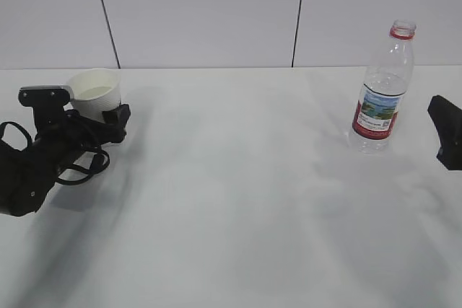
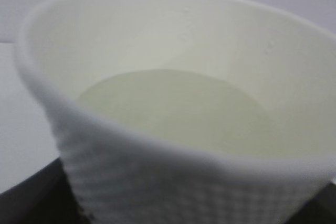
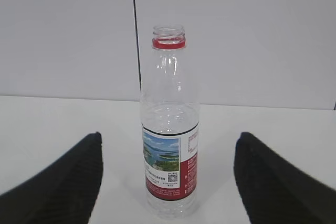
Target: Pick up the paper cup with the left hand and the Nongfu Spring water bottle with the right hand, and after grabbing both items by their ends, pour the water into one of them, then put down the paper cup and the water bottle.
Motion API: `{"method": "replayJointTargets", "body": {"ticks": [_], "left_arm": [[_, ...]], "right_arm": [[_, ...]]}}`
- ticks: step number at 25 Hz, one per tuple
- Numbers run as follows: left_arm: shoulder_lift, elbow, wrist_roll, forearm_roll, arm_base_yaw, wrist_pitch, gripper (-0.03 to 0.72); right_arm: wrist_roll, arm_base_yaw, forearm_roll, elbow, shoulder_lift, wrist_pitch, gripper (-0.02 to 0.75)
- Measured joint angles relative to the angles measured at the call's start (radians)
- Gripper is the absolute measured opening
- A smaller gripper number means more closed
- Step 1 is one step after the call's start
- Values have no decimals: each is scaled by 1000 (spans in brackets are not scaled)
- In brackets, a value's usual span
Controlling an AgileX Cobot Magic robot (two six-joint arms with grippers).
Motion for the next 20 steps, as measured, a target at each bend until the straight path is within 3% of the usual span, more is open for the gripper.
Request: {"method": "replayJointTargets", "body": {"ticks": [20], "left_arm": [[-12, 52, 0, 0, 0, -27, 659]], "right_arm": [[0, 0, 0, 0, 0, 2, 585]]}}
